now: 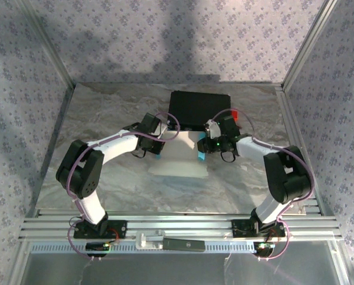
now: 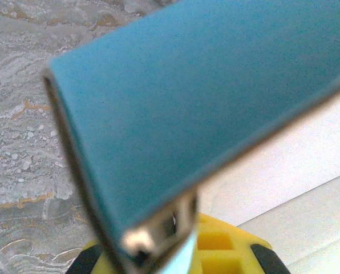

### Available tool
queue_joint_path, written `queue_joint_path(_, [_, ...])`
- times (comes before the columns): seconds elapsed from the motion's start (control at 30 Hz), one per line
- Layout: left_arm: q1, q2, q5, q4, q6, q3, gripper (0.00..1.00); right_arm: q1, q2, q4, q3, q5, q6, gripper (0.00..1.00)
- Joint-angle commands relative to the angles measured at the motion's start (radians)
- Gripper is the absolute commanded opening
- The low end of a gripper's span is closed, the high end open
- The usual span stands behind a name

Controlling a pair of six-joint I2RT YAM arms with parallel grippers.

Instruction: Fold the paper box

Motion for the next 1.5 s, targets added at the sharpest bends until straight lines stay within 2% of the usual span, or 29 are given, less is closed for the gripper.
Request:
queue_joint_path(0.0, [-0.026, 0.016, -0.006, -0.018, 0.032, 0.032, 0.0, 0.053, 0.038, -0.064, 0.037, 0.141, -0.008, 0.35])
queue_joint_path(0.13, [-0.041, 0.01, -0.038, -0.023, 0.023, 0.037, 0.0, 0.128, 0.076, -0.097, 0.076, 0.295, 0.009, 0.27])
queue_joint_path(0.27, [-0.057, -0.006, -0.077, -0.021, 0.004, 0.03, 0.0, 0.21, 0.112, -0.132, 0.112, 0.5, 0.056, 0.17])
queue_joint_path(0.37, [-0.06, -0.027, -0.093, -0.004, -0.021, 0.007, 0.0, 0.265, 0.137, -0.183, 0.14, 0.666, 0.13, 0.1])
queue_joint_path(0.47, [-0.073, -0.04, -0.124, 0.004, -0.05, -0.009, 0.0, 0.341, 0.184, -0.312, 0.2, 0.91, 0.236, 0.0])
queue_joint_path(0.53, [-0.082, -0.047, -0.153, 0.003, -0.079, -0.013, 0.0, 0.393, 0.231, -0.475, 0.27, 1.11, 0.365, 0.0])
queue_joint_path(0.6, [-0.091, -0.057, -0.175, 0.011, -0.105, -0.021, 0.0, 0.442, 0.263, -0.595, 0.301, 1.235, 0.473, 0.0])
queue_joint_path(0.73, [-0.103, -0.084, -0.22, 0.029, -0.179, -0.045, 0.0, 0.513, 0.279, -0.703, 0.351, 1.377, 0.624, 0.0])
queue_joint_path(0.9, [-0.109, -0.162, -0.249, 0.108, -0.275, -0.131, 0.0, 0.553, 0.266, -0.758, 0.351, 1.461, 0.729, 0.0])
queue_joint_path(0.97, [-0.117, -0.194, -0.256, 0.145, -0.298, -0.169, 0.0, 0.57, 0.24, -0.704, 0.32, 1.477, 0.708, 0.0])
queue_joint_path(1.07, [-0.127, -0.237, -0.261, 0.192, -0.321, -0.211, 0.0, 0.587, 0.18, -0.524, 0.21, 1.451, 0.606, 0.0])
queue_joint_path(1.13, [-0.137, -0.266, -0.266, 0.223, -0.327, -0.236, 0.0, 0.583, 0.135, -0.365, 0.14, 1.387, 0.506, 0.0])
queue_joint_path(1.2, [-0.15, -0.288, -0.282, 0.229, -0.333, -0.244, 0.0, 0.58, 0.101, -0.287, 0.096, 1.352, 0.471, 0.0])
queue_joint_path(1.33, [-0.171, -0.325, -0.315, 0.224, -0.349, -0.243, 0.0, 0.547, 0.023, -0.065, -0.011, 1.178, 0.328, 0.0])
queue_joint_path(1.47, [-0.196, -0.341, -0.35, 0.201, -0.362, -0.227, 0.0, 0.49, -0.016, 0.042, -0.052, 0.998, 0.261, 0.0])
